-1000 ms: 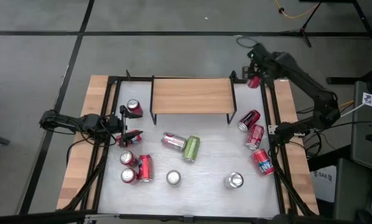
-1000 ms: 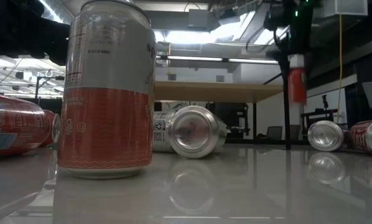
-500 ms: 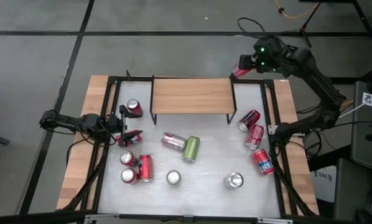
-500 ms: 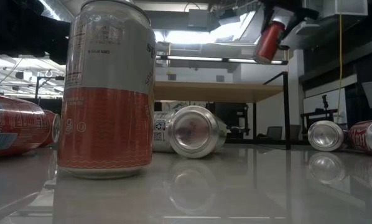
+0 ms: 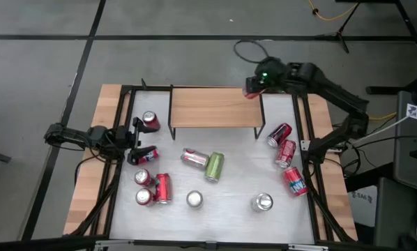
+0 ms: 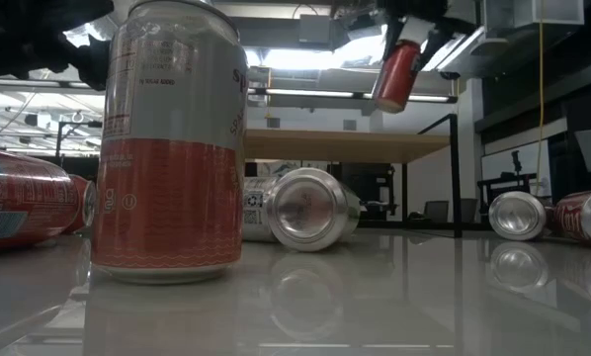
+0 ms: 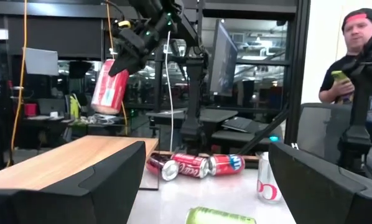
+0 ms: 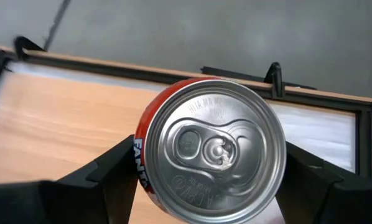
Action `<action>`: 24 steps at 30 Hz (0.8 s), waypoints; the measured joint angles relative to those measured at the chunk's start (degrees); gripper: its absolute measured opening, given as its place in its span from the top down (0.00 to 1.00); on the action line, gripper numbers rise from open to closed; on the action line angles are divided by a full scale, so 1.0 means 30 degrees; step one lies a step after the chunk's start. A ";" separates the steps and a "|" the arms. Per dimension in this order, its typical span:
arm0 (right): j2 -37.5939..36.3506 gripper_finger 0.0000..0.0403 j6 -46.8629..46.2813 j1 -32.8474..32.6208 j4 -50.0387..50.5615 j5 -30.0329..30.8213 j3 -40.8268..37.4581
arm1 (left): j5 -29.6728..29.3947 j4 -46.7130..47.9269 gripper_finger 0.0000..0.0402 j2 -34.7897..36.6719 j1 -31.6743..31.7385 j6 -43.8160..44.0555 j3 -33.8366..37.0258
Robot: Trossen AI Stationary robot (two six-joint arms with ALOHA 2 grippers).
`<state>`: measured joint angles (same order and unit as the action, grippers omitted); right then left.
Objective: Place canned beverage on shelf
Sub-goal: Put the orange soda can on the shelf
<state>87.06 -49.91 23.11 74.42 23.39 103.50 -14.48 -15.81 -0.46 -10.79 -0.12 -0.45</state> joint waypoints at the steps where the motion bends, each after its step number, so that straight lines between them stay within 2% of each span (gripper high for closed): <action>1: 0.0242 0.29 0.0000 0.0031 0.0013 -0.0012 0.0000 | -0.0021 -0.0003 0.16 -0.0001 0.0000 -0.0005 0.0002; 24: 0.3460 0.29 0.0080 0.1190 0.0009 0.0658 0.0000 | -0.0153 0.0027 0.16 0.0000 0.0000 0.0044 0.0001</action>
<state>97.43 -49.67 26.68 74.45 25.36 103.50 -14.94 -15.73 -0.46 -10.79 0.01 -0.44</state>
